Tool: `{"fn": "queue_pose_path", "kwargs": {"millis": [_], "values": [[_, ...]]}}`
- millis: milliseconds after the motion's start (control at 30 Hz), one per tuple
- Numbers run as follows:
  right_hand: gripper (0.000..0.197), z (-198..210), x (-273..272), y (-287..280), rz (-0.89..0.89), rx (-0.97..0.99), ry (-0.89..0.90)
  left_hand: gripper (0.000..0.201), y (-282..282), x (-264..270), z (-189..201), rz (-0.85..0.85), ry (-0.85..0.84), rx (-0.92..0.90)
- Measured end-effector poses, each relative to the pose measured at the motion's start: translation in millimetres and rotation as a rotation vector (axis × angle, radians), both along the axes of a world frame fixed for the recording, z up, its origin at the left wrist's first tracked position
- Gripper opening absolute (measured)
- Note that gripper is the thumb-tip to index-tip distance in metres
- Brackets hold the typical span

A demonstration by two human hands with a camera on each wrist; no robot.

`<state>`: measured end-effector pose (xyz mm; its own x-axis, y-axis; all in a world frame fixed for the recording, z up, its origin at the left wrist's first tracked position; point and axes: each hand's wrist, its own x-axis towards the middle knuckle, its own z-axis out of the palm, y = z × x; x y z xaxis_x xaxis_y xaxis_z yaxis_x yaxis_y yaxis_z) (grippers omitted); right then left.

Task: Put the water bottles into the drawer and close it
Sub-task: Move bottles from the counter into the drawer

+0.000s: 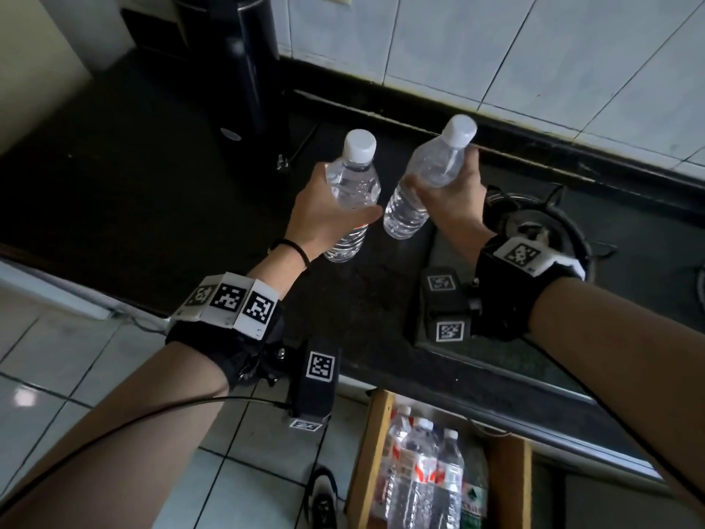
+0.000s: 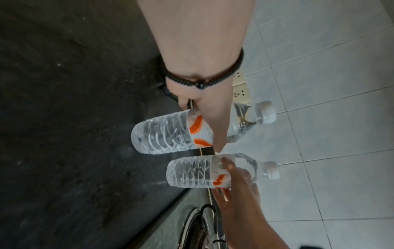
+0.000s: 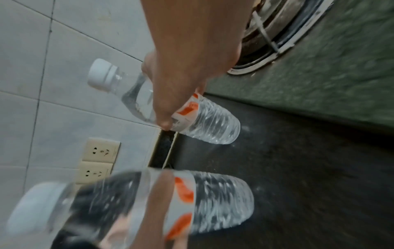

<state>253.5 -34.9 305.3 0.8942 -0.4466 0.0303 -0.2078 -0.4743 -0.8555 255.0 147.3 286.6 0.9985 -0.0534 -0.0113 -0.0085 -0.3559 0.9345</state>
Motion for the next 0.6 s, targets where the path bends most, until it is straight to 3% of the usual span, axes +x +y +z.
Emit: {"fn": "queue_pose_path", "kwargs": {"millis": [200, 300, 400, 600], "values": [[0.062, -8, -60, -11, 0.172, 0.15, -0.032, 0.061, -24, -29, 14, -0.031, 0.065, 0.054], [0.06, -9, -94, -31, 0.189, 0.352, -0.052, 0.054, -23, -58, 30, -0.28, 0.219, 0.111], [0.057, -6, -130, -54, 0.217, 0.426, -0.015, 0.04, -33, -96, 48, -0.61, 0.333, 0.13], [0.016, -2, -207, -103, 0.425, 0.433, 0.118, 0.072, -80, -167, 37, -0.897, 0.464, 0.038]]}}
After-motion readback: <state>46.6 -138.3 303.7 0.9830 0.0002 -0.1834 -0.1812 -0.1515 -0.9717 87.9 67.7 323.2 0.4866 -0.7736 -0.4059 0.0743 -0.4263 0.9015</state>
